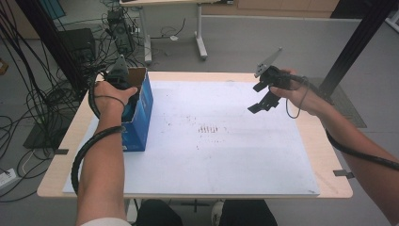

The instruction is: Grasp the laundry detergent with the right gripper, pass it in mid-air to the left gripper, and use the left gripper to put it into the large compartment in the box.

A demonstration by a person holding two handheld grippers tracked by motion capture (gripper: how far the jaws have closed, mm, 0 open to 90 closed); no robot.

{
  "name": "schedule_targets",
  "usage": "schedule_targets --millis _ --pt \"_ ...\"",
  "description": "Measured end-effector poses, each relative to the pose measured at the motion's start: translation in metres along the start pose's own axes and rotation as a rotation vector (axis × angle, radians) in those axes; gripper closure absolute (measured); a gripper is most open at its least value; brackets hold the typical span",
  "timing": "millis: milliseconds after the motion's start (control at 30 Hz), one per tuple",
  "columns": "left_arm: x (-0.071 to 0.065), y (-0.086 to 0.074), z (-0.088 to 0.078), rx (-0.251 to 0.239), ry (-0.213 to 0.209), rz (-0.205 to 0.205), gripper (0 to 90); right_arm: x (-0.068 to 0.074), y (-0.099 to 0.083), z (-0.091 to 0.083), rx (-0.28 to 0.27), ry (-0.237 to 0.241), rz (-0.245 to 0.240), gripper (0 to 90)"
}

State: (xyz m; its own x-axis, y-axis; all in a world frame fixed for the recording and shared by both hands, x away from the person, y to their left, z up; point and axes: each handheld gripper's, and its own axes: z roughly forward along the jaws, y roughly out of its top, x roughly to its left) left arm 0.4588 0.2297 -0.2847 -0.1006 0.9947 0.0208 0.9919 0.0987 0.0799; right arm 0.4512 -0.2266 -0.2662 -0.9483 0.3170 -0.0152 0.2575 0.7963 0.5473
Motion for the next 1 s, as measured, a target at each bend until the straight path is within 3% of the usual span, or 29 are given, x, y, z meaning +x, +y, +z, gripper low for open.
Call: schedule_targets --millis 1000 --pt "-0.0008 -0.0009 -0.0014 0.001 -0.005 0.004 35.6 0.0005 -0.0011 -0.0028 -0.009 -0.003 0.007 4.1"
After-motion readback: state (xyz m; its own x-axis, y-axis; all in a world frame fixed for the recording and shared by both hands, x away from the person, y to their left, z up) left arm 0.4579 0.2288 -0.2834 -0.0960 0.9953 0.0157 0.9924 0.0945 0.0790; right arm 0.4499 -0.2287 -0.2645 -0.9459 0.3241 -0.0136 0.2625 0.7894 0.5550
